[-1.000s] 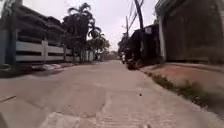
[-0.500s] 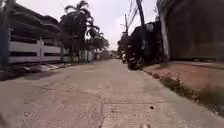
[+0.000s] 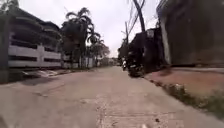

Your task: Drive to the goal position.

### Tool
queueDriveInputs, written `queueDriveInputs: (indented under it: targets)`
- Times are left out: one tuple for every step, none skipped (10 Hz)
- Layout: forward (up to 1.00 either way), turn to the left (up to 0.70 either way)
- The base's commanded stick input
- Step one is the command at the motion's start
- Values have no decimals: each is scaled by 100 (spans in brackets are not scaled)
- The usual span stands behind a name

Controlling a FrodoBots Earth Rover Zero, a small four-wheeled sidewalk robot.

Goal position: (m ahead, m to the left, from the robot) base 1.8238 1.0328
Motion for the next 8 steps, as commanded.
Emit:
queueDriveInputs:
  targets:
    - [100, 2]
    - [100, 2]
    - [100, 2]
    - [100, 2]
    - [100, 2]
    - [100, 2]
    - [100, 2]
    - [100, 2]
